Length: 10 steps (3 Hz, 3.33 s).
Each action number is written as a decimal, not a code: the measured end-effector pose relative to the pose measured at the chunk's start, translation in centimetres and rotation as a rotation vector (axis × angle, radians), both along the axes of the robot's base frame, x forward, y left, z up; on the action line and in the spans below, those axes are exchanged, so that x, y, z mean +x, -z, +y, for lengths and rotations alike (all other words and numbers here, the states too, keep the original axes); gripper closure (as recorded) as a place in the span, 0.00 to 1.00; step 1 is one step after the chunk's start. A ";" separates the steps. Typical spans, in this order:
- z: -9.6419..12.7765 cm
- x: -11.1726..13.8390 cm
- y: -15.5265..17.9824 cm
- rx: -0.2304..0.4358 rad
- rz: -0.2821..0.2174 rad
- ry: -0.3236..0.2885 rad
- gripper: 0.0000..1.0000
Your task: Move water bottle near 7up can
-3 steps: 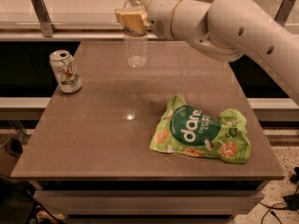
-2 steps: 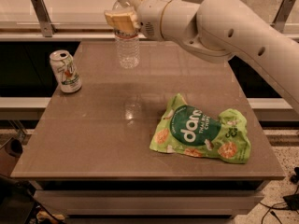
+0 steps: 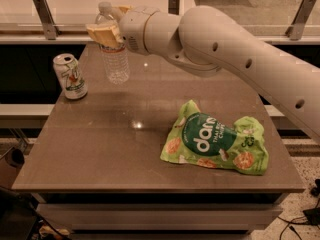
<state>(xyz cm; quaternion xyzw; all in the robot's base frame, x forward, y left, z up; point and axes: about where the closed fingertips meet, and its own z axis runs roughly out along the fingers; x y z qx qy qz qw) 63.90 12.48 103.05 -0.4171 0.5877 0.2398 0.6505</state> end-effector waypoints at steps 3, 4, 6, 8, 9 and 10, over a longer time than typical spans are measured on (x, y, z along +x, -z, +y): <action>4.8 0.2 5.1 0.009 0.061 -0.042 1.00; 5.6 0.1 6.0 -0.026 0.066 -0.039 1.00; 6.5 0.0 7.5 -0.051 0.084 -0.035 0.83; 6.9 -0.2 7.3 -0.052 0.081 -0.042 0.35; 7.1 -0.3 7.2 -0.052 0.080 -0.045 0.11; 7.3 -0.4 7.1 -0.052 0.079 -0.048 0.00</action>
Offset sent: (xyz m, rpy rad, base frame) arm 0.0089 0.0482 -0.0626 0.0423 0.0763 0.0404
